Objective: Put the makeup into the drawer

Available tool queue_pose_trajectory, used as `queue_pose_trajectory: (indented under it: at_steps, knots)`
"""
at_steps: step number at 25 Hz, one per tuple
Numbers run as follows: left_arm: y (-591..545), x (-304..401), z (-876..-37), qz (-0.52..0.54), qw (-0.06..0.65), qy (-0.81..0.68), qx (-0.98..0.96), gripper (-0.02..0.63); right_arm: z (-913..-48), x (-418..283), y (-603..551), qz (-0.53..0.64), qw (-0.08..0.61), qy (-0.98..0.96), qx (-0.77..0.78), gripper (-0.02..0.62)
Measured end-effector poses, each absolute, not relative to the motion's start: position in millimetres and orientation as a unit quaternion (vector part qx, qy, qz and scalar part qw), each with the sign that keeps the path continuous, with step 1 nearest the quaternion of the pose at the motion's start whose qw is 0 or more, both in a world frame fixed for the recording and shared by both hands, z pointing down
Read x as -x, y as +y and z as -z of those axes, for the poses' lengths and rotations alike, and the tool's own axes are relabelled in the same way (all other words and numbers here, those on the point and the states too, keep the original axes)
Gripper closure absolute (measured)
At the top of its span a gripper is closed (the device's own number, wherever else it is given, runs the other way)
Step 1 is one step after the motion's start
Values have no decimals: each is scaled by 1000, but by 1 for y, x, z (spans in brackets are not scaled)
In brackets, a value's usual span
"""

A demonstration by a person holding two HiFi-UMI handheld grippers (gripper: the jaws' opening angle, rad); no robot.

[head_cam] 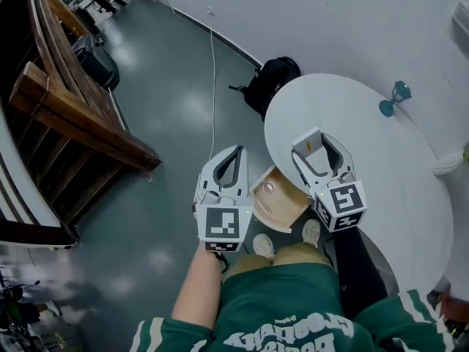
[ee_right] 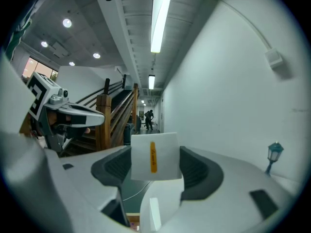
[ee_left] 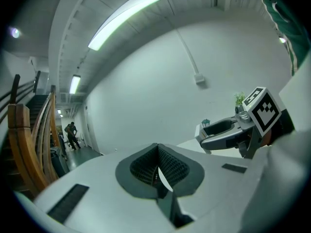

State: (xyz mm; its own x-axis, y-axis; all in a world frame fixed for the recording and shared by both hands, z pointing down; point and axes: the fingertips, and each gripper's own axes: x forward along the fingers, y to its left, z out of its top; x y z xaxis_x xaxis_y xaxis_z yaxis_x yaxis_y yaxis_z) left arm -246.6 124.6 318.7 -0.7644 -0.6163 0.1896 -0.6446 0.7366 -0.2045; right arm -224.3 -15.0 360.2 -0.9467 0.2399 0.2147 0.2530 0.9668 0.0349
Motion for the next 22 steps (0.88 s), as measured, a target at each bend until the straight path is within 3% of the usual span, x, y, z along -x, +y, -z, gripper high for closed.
queue_pose_trajectory:
  at_steps: [8, 22]
  knots:
    - [154, 246, -327, -121, 62, -934, -329, 607, -380, 229, 14, 38, 133, -978, 155, 278]
    - [182, 256, -394, -110, 124, -939, -302, 607, -581, 188, 88, 50, 394, -861, 318, 276]
